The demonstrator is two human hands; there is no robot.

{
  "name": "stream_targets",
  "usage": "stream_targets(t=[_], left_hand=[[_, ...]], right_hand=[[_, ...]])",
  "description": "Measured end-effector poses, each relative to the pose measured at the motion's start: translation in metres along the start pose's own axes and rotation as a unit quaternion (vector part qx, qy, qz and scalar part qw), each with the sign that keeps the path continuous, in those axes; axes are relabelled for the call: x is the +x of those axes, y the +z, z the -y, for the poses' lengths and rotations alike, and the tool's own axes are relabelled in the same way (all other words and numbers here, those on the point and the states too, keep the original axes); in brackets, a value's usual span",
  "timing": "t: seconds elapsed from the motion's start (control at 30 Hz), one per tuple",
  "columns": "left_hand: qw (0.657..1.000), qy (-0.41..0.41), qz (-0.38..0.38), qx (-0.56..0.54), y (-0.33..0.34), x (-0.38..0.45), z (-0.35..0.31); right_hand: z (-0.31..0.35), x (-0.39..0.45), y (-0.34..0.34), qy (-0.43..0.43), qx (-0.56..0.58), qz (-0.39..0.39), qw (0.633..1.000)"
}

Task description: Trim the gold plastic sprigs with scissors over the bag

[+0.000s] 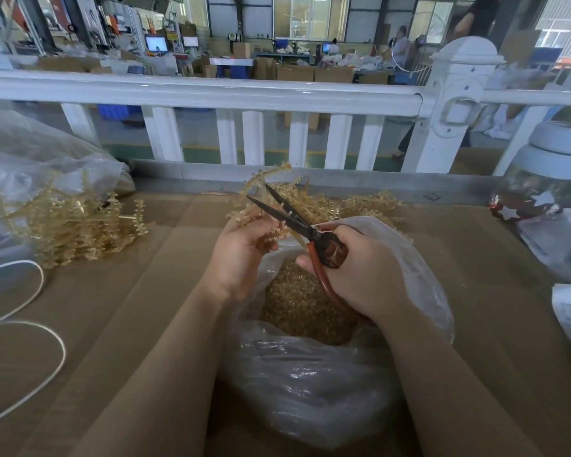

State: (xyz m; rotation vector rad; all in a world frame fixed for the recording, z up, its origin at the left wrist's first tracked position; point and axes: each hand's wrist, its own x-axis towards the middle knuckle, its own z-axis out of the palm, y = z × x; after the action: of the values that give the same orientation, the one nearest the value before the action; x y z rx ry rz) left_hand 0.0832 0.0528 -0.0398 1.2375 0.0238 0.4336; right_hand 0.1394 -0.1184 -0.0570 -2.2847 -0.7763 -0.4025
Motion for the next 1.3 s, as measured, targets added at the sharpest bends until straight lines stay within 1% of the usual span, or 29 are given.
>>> stream_targets(t=[0.1, 0.27, 0.4, 0.7, 0.9, 0.97, 1.07, 1.17, 1.23, 1.3], left_hand=[[1.0, 0.007, 0.015, 0.0, 0.0003, -0.0006, -0.0003], [0.999, -0.003, 0.007, -0.045, 0.0012, -0.0007, -0.0001], [0.999, -0.005, 0.016, -0.044, 0.0017, -0.0016, -0.0005], [0.999, 0.002, 0.007, -0.048, 0.0032, 0.0, 0.0001], [0.999, 0.027, 0.005, -0.016, 0.0015, 0.0004, 0.0021], [0.999, 0.034, -0.001, -0.014, 0.0016, 0.0002, 0.0027], [0.998, 0.057, -0.018, 0.026, 0.001, 0.0, 0.0033], [0.995, 0.084, -0.016, 0.049, 0.0002, -0.0004, 0.0025], [0.994, 0.092, -0.013, 0.061, -0.0007, -0.0006, 0.0019], [0.991, 0.1, -0.013, 0.086, -0.0008, -0.0008, 0.001]], right_hand=[[-0.0003, 0.0003, 0.0006, 0.006, 0.006, 0.014, 1.0], [0.0005, 0.0002, 0.0006, 0.01, 0.019, 0.027, 0.999], [-0.0001, 0.0004, 0.0002, 0.015, 0.029, 0.035, 0.999], [-0.0004, 0.0016, 0.0002, 0.011, 0.007, 0.011, 1.0], [-0.0004, 0.0006, 0.001, 0.017, 0.015, 0.014, 1.0], [-0.001, 0.0003, 0.0004, 0.013, 0.009, 0.004, 1.0], [-0.0007, -0.0007, -0.0005, 0.008, -0.002, -0.017, 1.0], [-0.0013, -0.0004, -0.0009, 0.006, -0.009, -0.015, 1.0], [-0.0011, -0.0008, -0.0027, -0.002, -0.01, -0.015, 1.0], [-0.0007, -0.0016, -0.0053, -0.023, -0.032, -0.032, 0.999]])
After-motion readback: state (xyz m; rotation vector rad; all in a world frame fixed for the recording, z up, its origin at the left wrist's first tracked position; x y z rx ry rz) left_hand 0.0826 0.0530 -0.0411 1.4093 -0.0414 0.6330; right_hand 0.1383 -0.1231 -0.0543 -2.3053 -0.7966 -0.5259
